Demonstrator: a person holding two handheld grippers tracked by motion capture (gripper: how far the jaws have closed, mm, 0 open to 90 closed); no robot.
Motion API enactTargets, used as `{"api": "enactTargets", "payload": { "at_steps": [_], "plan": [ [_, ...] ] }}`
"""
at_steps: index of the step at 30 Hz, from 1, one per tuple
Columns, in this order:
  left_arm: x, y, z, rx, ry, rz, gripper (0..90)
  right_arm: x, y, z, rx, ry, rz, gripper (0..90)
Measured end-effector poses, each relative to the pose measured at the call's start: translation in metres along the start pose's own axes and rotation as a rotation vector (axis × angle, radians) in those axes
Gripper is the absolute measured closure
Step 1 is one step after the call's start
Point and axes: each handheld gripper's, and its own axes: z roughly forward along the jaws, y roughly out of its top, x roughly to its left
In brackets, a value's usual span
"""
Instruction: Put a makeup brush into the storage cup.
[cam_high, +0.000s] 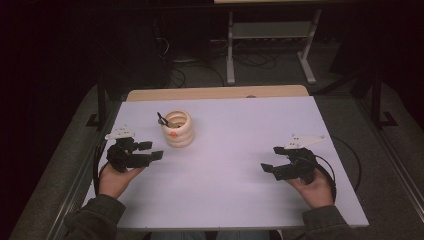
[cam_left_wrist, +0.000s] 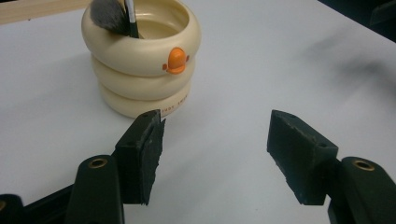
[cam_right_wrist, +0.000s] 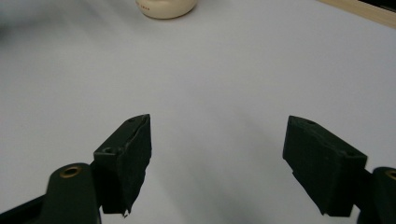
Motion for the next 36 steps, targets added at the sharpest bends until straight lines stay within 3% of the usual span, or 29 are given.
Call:
{"api": "enactTargets", "payload": {
  "at_steps": [19, 29, 36],
  "plan": [
    [-0.016, -0.013, -0.001, -0.016, 0.001, 0.045, 28.2, -0.002, -0.009, -0.003, -0.004, -0.02, 0.021, 20.3],
    [-0.022, -0.02, -0.001, -0.033, -0.005, 0.036, 25.6, -0.001, -0.013, -0.004, -0.007, -0.028, 0.036, 18.9],
    [-0.027, -0.026, 0.0, -0.033, -0.004, 0.057, 24.8, 0.0, -0.015, -0.003, -0.004, -0.029, 0.036, 18.3]
  ]
}}
